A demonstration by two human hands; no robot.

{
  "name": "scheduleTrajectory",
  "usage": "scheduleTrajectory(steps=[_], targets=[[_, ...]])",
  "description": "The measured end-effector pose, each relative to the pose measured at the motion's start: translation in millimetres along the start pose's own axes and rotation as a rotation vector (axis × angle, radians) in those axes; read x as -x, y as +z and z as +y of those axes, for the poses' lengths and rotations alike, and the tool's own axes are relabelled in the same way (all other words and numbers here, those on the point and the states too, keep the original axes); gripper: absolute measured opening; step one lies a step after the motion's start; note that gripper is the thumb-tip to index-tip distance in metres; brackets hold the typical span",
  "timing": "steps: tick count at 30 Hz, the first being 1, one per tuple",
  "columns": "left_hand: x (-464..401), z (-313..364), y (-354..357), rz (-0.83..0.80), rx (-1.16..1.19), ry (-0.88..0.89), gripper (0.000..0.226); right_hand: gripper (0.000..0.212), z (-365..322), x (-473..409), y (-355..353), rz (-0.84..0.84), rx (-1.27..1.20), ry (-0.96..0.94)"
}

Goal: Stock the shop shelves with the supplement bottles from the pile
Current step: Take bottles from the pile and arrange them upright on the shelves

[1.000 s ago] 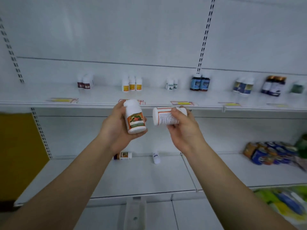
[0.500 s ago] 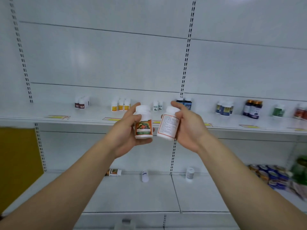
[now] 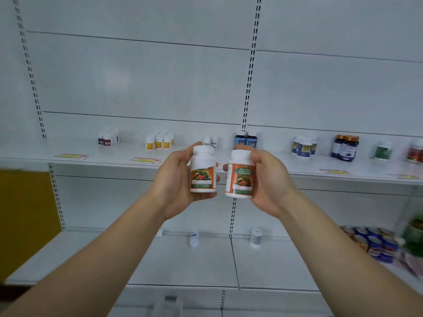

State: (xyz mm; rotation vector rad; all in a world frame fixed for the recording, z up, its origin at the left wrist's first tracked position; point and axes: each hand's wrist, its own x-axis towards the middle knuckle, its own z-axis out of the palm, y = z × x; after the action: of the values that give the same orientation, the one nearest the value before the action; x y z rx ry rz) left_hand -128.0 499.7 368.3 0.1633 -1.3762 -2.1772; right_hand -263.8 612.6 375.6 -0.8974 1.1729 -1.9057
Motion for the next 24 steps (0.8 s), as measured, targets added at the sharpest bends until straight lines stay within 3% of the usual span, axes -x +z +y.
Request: scheduleTrajectory(steps=[3,9,16,24], targets=[[-14,-7,4,-0.062,-0.06,-0.004,0.036,0.03,-1,3,-11,0.067,0.114,-0.055],[-64,-54,58,-0.269,-0.233,-0.032,0.069,0.025,-29,31,-69,0.416,0.425,-0.193],[-90,-142,201,-0.533,-0.295,-0.101,0.076,0.026,-92,120,-188,0.725,0.761,-0.222],[-92,-260,395,-0.691,-0.224,-0.226,0.066,0.024,-167,249,-349,0.931,0.751,-0.205]])
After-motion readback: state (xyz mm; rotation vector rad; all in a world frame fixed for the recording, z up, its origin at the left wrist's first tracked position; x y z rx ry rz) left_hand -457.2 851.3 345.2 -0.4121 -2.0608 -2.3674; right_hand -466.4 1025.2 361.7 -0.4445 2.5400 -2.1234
